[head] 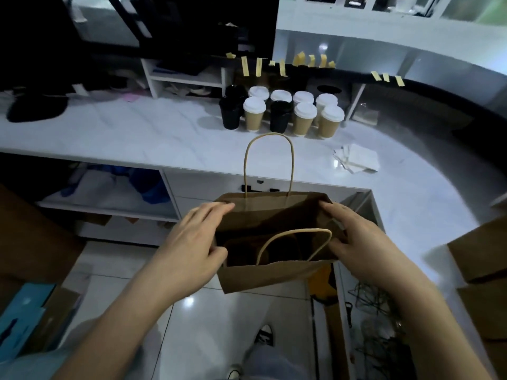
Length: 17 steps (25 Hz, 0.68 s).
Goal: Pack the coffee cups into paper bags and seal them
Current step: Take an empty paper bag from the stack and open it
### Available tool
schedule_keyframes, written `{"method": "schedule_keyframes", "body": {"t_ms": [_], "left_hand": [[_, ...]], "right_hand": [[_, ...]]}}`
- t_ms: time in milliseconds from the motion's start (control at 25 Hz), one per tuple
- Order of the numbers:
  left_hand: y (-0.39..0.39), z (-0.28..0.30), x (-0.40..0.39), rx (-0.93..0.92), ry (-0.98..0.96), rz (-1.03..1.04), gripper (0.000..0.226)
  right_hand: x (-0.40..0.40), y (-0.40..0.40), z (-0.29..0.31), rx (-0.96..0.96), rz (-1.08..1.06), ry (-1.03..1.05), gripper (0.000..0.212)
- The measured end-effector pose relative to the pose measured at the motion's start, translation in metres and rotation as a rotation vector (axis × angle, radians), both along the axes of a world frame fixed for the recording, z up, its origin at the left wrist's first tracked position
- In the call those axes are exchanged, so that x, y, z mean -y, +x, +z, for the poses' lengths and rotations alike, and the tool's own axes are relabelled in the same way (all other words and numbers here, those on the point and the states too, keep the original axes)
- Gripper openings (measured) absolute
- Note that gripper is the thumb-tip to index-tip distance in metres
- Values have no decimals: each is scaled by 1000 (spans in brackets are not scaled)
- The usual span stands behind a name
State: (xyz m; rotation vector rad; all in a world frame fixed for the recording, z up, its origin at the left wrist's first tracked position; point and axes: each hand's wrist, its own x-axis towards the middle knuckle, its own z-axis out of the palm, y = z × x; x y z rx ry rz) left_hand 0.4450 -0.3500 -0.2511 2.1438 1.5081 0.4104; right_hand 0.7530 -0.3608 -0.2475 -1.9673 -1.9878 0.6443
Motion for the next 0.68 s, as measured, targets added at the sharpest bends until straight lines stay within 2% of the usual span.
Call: {"method": "schedule_keyframes", "body": {"t_ms": [320,680], "left_hand": [[-24,-4,-64,3,-39,137,72],[-15,-3,-165,-4,-56,201,74]], "right_hand": [[-101,-27,-7,-8,120,-47,75],[-219,-18,-12,-62,172,-96,77]]}}
